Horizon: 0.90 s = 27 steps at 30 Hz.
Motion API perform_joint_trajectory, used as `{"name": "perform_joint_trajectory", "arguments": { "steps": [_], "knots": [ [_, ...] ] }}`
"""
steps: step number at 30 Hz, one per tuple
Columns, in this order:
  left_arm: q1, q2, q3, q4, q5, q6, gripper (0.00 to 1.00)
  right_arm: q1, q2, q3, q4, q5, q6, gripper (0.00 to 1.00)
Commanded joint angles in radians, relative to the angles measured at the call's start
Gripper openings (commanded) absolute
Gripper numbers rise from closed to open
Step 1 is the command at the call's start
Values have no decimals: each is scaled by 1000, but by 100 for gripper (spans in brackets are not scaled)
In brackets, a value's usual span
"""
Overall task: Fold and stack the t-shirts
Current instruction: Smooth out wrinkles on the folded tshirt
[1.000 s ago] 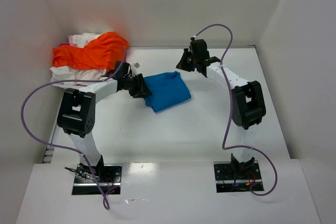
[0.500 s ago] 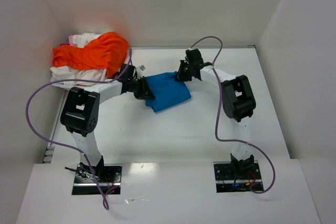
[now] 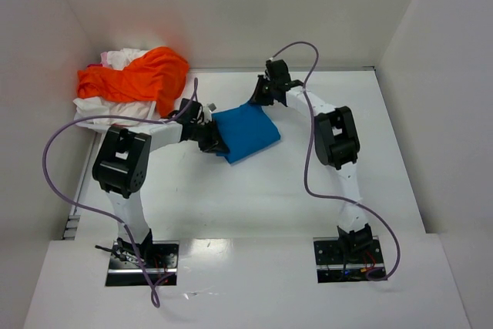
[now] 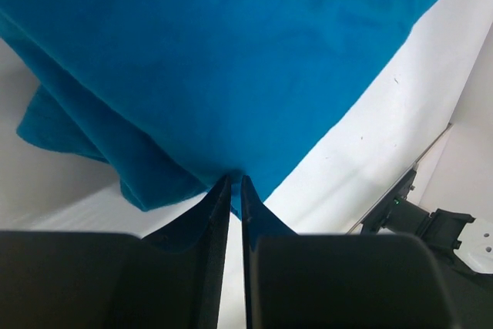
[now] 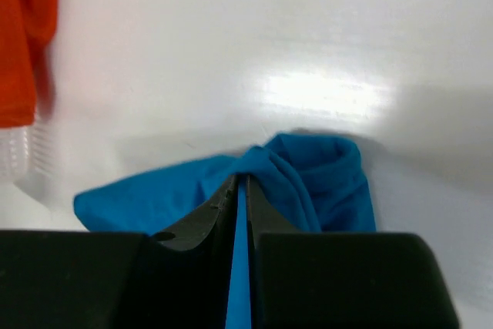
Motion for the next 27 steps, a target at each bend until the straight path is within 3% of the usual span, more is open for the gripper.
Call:
{"name": "perform_joint_trajectory", "arguments": {
  "steps": [1,9,10,13,14,18,23,25,27],
  "knots": [
    [-3,16,-13,9,25,2,17,3,60,123,-36,25,-34,13],
    [-3,-16,-3,-30,16,29,17,3,83,200,-85,16,-34,13],
    [-3,-26,10,-43,16,42,23,3,66,200,-85,25,-43,13],
    [16,-91,63,-75,3,42,30,3,-42,119,-59,50,-54,14],
    [25,-127,72,-75,3,42,41,3,-73,91,-45,59,-54,14],
    [45,-142,122,-60,-49,54,56,-6,-190,-59,-2,84,-72,17],
    [54,-36,233,-49,-49,75,53,-6,-238,-188,21,84,-72,22],
    [54,1,255,-28,-49,85,44,-6,-247,-255,48,84,-72,22],
    [54,56,267,0,-49,74,27,-6,-256,-304,82,73,-60,15]
  ]
}}
